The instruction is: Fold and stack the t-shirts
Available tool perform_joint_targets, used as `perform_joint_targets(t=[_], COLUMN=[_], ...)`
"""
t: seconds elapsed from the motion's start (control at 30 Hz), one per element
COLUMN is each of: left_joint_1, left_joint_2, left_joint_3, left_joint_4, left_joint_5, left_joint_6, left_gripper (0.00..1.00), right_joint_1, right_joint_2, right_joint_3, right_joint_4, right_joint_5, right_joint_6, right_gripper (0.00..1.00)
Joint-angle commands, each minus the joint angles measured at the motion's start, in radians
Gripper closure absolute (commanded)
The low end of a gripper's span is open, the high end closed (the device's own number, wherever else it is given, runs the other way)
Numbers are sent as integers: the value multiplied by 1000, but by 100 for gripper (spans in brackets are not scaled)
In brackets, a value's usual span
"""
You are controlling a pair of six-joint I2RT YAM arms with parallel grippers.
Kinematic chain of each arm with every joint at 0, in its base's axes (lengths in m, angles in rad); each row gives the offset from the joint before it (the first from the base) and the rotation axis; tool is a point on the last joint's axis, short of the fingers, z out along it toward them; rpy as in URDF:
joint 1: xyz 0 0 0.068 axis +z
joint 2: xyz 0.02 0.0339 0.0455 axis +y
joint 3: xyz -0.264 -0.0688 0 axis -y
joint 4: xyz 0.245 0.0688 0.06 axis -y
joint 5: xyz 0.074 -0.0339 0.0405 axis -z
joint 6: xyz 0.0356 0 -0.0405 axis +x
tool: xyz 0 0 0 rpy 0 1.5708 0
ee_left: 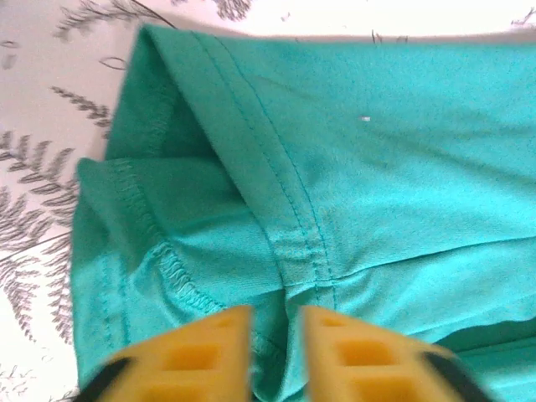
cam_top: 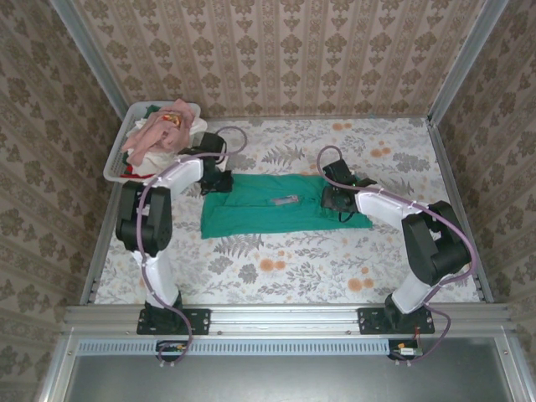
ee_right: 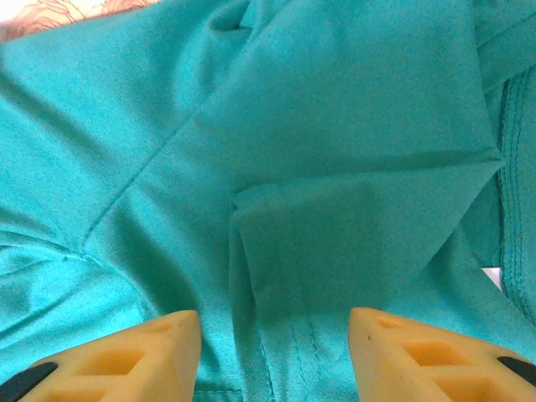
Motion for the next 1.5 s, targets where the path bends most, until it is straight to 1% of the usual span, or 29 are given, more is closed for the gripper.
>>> perform_joint_targets(t=[0.0, 0.27, 0.37, 0.47, 0.53, 0.6, 0.63, 0.73, 0.87, 0.97, 1.03, 1.07, 1.2, 1.23, 1.3, 1.47], left_joint_1=[-7, -27, -28, -31, -31, -31, -31, -23, 10, 39, 50, 48, -6, -20, -38, -34], left_joint_2=[0, 78, 85, 90, 84, 72, 61, 15, -70, -128, -140, -136, -72, -51, -16, 40], left_joint_3=[-15, 19, 13, 6, 2, 4, 4, -3, -37, -81, -100, -101, -70, -57, -36, -23], left_joint_4=[0, -25, -22, -21, -20, -25, -30, -40, -36, -13, 7, 11, 4, -1, -7, -7], left_joint_5=[-6, -25, -22, -29, -36, -39, -48, -64, -71, -62, -26, -16, -17, -20, -29, -37], left_joint_6=[-18, -12, -13, -19, -22, -21, -21, -20, -25, -33, -37, -42, -40, -37, -43, -63], left_gripper=[63, 63, 68, 84, 89, 98, 100, 100, 100, 100, 100, 96, 65, 62, 62, 62], right_joint_1=[-3, -3, -4, -7, -7, -7, -7, -9, -9, -7, -7, -7, -8, -9, -8, -8], right_joint_2=[-10, -7, -9, -8, -9, -8, -10, -24, -51, -57, -53, -49, -35, -33, -30, -32], right_joint_3=[-17, -25, -25, -28, -27, -26, -27, -28, -38, -44, -47, -49, -52, -52, -51, -53], right_joint_4=[20, 19, 18, 20, 19, 15, 12, 3, -2, 4, 8, 9, 11, 11, 14, 13], right_joint_5=[-8, -11, -6, -6, -8, -6, -2, 9, 15, 10, 7, 8, 11, 9, 5, 2], right_joint_6=[0, 0, -1, 0, -2, -3, -5, -6, -4, -4, -3, -2, 1, 1, 1, -1], right_gripper=[48, 48, 48, 48, 48, 48, 48, 48, 48, 48, 48, 48, 47, 47, 47, 47])
